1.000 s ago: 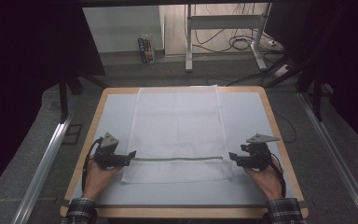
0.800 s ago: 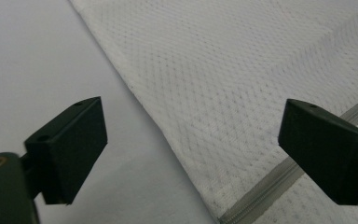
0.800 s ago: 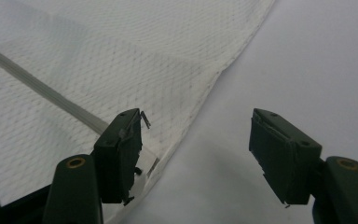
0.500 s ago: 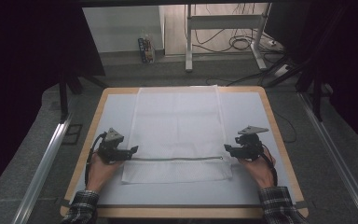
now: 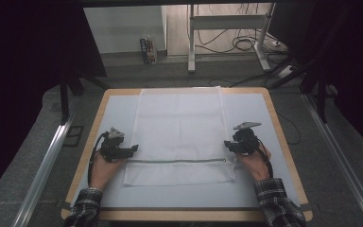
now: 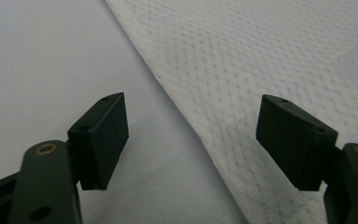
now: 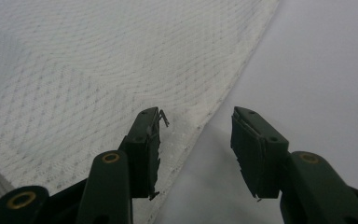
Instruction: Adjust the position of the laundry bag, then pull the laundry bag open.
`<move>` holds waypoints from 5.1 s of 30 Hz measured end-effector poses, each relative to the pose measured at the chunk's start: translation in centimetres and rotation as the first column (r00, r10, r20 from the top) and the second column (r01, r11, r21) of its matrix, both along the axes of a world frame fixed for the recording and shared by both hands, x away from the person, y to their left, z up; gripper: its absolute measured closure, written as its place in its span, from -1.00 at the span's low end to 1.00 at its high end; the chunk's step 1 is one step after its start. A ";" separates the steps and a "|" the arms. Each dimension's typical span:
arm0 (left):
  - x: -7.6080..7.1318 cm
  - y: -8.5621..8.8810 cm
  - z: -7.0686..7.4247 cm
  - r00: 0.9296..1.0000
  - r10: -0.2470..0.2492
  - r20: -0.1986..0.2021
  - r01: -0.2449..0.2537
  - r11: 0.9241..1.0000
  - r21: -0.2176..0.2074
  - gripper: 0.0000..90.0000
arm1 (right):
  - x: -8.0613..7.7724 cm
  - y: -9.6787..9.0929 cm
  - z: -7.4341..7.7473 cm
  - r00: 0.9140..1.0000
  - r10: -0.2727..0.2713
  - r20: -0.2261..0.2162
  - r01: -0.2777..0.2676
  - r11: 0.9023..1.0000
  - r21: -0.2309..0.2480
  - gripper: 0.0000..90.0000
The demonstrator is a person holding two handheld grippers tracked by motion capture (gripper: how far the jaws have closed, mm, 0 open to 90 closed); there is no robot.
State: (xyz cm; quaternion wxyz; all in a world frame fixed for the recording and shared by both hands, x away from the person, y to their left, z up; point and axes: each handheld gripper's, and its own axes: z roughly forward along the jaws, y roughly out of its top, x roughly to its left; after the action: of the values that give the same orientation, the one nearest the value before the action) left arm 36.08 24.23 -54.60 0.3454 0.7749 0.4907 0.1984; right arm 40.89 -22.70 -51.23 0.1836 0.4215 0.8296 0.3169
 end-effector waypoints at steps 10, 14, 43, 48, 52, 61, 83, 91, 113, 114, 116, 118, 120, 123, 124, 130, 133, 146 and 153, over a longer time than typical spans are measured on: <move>-0.1 -0.3 -0.1 0.999 -0.035 -0.028 0.035 0.999 -0.017 0.14 | 0.4 0.4 -0.5 1.000 0.001 -0.024 -0.001 1.000 -0.017 0.40; -0.2 -0.2 -0.1 0.998 -0.042 -0.036 0.041 0.999 -0.029 0.35 | 0.2 0.8 -0.5 0.999 0.025 -0.026 -0.026 0.999 -0.019 0.65; -1.1 -0.8 0.7 0.988 -0.145 -0.058 0.144 0.989 -0.029 0.95 | -0.8 -0.1 0.4 0.993 0.089 -0.077 -0.088 0.996 0.012 0.95; -1.5 -1.0 0.8 0.984 -0.167 -0.059 0.167 0.986 -0.006 0.95 | -1.6 -0.5 0.6 0.992 0.106 -0.073 -0.105 0.994 0.015 0.95; -1.9 -1.1 1.0 0.982 -0.178 -0.058 0.178 0.984 -0.007 0.95 | -2.2 -0.7 0.8 0.990 0.121 -0.068 -0.121 0.993 0.010 0.95; -3.3 -1.6 1.3 0.974 -0.213 -0.072 0.214 0.977 0.004 0.94 | -3.5 -1.3 1.2 0.987 0.143 -0.074 -0.143 0.990 -0.001 0.95; -5.8 -2.9 2.1 0.959 -0.275 -0.071 0.281 0.954 0.101 0.93 | -6.6 -1.8 1.9 0.982 0.162 -0.095 -0.165 0.986 -0.031 0.95; -6.2 -3.3 1.9 0.950 -0.293 -0.104 0.304 0.947 0.107 0.92 | -7.8 -2.5 1.9 0.981 0.163 -0.104 -0.166 0.986 -0.024 0.95; -6.2 -3.4 1.9 0.954 -0.298 -0.037 0.300 0.949 0.092 0.18 | -7.7 -2.2 1.5 0.981 0.170 -0.097 -0.174 0.984 -0.033 0.63; -6.2 -3.3 1.9 0.953 -0.303 -0.031 0.304 0.949 0.083 0.05 | -7.8 -2.1 1.5 0.982 0.165 -0.088 -0.169 0.985 -0.037 0.48; -6.3 -3.3 1.9 0.953 -0.303 -0.023 0.304 0.949 0.082 -0.06 | -7.8 -2.1 1.6 0.982 0.168 -0.088 -0.171 0.985 -0.032 0.40; -6.3 -3.4 1.9 0.952 -0.305 -0.014 0.305 0.949 0.082 -0.12 | -7.8 -2.1 1.6 0.982 0.172 -0.084 -0.175 0.984 -0.031 0.33; -6.3 -3.4 2.0 0.952 -0.306 -0.003 0.305 0.949 0.083 -0.22 | -7.8 -2.1 1.7 0.982 0.170 -0.078 -0.173 0.985 -0.026 0.20; -6.2 -3.3 2.1 0.953 -0.304 0.007 0.303 0.951 0.056 -0.32 | -8.0 -2.2 1.7 0.984 0.163 -0.071 -0.164 0.986 -0.019 0.04; -6.2 -3.3 2.1 0.953 -0.304 0.007 0.303 0.951 0.056 -0.33 | -8.0 -2.2 1.7 0.984 0.163 -0.071 -0.164 0.986 -0.019 0.04; -6.3 -3.4 2.3 0.953 -0.301 0.024 0.300 0.953 0.044 -0.52 | -8.2 -2.4 1.6 0.984 0.157 -0.086 -0.158 0.987 0.001 -0.14; -6.4 -3.7 2.5 0.951 -0.307 0.032 0.307 0.952 0.021 -0.64 | -8.5 -2.7 1.8 0.988 0.142 -0.068 -0.141 0.990 0.015 -0.31; -6.9 -5.4 2.9 0.929 -0.369 0.021 0.369 0.929 -0.018 -0.68 | -10.3 -3.6 2.6 0.989 0.146 -0.012 -0.146 0.989 0.037 -0.31; -7.2 -6.5 2.9 0.918 -0.396 0.021 0.396 0.918 0.009 -0.68 | -11.5 -4.0 3.0 0.989 0.142 -0.026 -0.140 0.988 0.064 -0.05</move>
State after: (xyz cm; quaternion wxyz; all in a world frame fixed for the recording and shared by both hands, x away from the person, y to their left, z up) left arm 28.90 17.72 -51.72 0.3821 0.8566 0.3195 0.1345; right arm 29.43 -26.72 -48.24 0.1347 0.3721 0.8498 0.3483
